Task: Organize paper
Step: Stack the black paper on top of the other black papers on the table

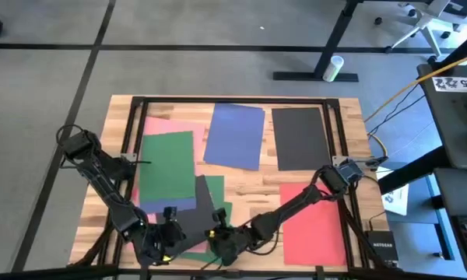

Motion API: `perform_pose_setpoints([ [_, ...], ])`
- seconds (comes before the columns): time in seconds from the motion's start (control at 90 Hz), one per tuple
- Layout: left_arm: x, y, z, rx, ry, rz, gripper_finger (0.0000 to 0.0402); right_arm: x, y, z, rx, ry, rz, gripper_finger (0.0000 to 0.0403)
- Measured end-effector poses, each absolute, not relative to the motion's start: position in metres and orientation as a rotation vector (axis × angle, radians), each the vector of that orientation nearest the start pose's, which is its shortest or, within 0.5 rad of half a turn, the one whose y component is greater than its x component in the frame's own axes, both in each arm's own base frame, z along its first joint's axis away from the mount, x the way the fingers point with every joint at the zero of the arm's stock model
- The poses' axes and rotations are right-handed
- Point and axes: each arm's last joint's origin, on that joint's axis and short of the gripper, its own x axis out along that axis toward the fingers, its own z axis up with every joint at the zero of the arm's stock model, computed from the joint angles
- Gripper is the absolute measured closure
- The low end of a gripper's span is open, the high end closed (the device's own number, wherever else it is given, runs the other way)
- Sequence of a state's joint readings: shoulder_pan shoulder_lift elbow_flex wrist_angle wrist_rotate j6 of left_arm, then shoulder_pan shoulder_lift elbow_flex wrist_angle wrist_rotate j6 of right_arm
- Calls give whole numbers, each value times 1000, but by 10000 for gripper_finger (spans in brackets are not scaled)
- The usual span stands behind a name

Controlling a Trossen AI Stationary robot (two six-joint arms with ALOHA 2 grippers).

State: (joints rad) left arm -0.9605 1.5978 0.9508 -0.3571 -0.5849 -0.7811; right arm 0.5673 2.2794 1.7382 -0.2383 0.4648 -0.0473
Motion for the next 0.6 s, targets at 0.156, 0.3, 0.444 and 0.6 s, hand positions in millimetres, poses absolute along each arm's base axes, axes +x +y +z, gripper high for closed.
perform_pose_setpoints([
  [0.156, 188, -245, 190, -46, 780, -41, 402, 415, 261, 186, -415, 687, 85, 403],
  [0.3, 188, -245, 190, -52, 779, -39, 402, 403, 261, 209, -396, 683, 56, 403],
  [0.444, 188, -245, 190, -53, 778, -38, 402, 391, 257, 228, -375, 697, 21, 403],
  [0.6, 185, -247, 190, -53, 778, -47, 402, 378, 252, 243, -380, 725, -28, 403],
])
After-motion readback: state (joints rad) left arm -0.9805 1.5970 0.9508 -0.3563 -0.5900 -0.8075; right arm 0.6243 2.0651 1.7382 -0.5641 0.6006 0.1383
